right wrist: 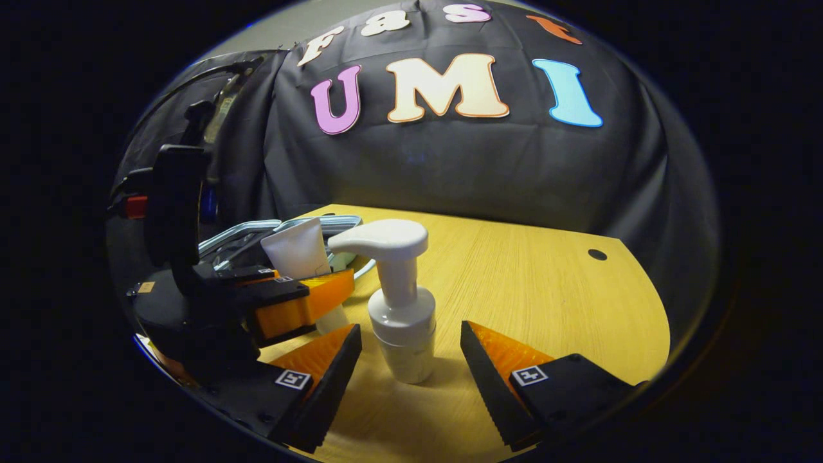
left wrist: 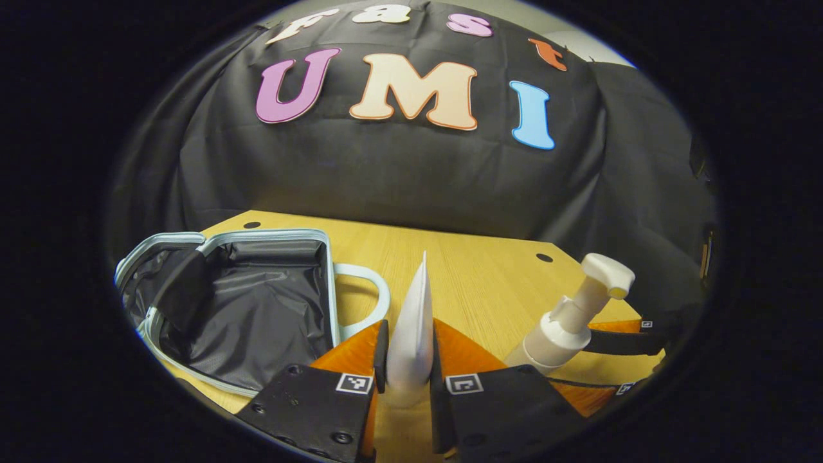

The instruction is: First open the suitcase, pack the skin care products into it, and then close the suitcase.

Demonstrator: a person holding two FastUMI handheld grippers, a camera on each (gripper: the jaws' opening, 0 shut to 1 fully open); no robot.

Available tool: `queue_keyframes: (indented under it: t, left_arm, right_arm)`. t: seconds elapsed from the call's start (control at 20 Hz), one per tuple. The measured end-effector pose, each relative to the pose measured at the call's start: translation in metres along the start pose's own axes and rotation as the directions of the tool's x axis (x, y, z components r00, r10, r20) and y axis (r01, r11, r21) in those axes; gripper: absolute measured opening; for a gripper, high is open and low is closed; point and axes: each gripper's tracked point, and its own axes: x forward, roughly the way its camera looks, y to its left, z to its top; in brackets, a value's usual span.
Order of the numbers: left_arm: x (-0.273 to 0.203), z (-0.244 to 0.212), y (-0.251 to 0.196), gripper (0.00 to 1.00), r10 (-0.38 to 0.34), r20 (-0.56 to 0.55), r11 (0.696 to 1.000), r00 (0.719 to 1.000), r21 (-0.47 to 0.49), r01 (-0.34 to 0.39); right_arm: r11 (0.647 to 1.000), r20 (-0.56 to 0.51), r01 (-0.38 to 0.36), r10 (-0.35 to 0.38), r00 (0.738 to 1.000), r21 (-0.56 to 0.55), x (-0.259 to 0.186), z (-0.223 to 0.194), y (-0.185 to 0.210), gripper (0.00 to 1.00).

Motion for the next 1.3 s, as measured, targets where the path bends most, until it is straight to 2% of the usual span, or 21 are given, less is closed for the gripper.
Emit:
queue_keyframes:
  t: [0.15, 0.3, 0.4, 0.45, 0.5, 0.55, 0.65, 0.8, 0.85, 1.05, 1.15, 1.3]
  left_arm:
    - [-0.009, 0.009, -0.012, 0.24, -0.055, -0.023, 0.998, 0.998, -0.045, 0.054]
    - [-0.027, 0.039, -0.018, 0.24, -0.097, -0.015, 0.993, 0.995, -0.064, 0.096]
    - [-0.039, 0.060, -0.017, 0.24, -0.124, -0.010, 0.992, 0.992, -0.041, 0.123]
    - [-0.044, 0.068, -0.015, 0.24, -0.132, -0.008, 0.991, 0.991, -0.018, 0.132]
    - [-0.049, 0.075, -0.009, 0.24, -0.135, -0.015, 0.991, 0.991, 0.010, 0.135]
    - [-0.052, 0.082, -0.001, 0.24, -0.132, -0.024, 0.991, 0.991, 0.034, 0.133]
    - [-0.058, 0.096, 0.018, 0.23, -0.122, -0.029, 0.991, 0.992, 0.056, 0.124]
    - [-0.060, 0.111, 0.065, 0.24, -0.052, -0.043, 0.998, 0.998, 0.042, 0.053]
    - [-0.059, 0.115, 0.085, 0.21, -0.023, -0.045, 0.999, 0.999, 0.031, 0.024]
    - [-0.051, 0.112, 0.152, 0.24, 0.040, -0.130, 0.999, 0.991, -0.025, -0.044]
    - [-0.046, 0.094, 0.175, 0.24, 0.038, -0.223, 0.998, 0.974, -0.035, -0.047]
    - [-0.042, 0.056, 0.184, 0.24, -0.044, -0.399, 0.995, 0.916, -0.096, 0.006]
  right_arm:
    - [1.000, -0.009, 0.002, -0.002, 1.000, -0.003, 0.006, -0.002, 0.002, 0.97]
    - [1.000, -0.022, 0.019, -0.019, 1.000, 0.004, 0.013, -0.003, 0.001, 0.96]
    - [1.000, -0.023, 0.028, -0.028, 0.999, 0.014, 0.019, -0.002, 0.001, 0.83]
    - [0.999, -0.022, 0.029, -0.028, 0.999, 0.021, 0.021, -0.003, 0.002, 0.74]
    - [0.999, -0.021, 0.040, -0.040, 0.999, 0.025, 0.020, -0.002, 0.001, 0.70]
    - [0.999, -0.025, 0.048, -0.048, 0.999, 0.025, 0.028, -0.001, 0.000, 0.63]
    - [0.998, -0.041, 0.058, -0.057, 0.998, 0.021, 0.027, -0.001, 0.003, 0.62]
    - [0.998, -0.019, 0.066, -0.065, 0.998, 0.021, 0.016, 0.022, 0.009, 0.60]
    - [0.997, -0.013, 0.073, -0.073, 0.997, 0.017, 0.013, 0.030, 0.011, 0.60]
    - [0.995, -0.025, 0.087, -0.085, 0.996, 0.058, -0.005, 0.061, 0.027, 0.60]
    - [0.993, -0.024, 0.079, -0.077, 0.997, 0.087, -0.011, 0.080, 0.043, 0.61]
    - [0.994, -0.036, 0.047, -0.043, 0.998, 0.101, -0.013, 0.103, 0.075, 0.61]
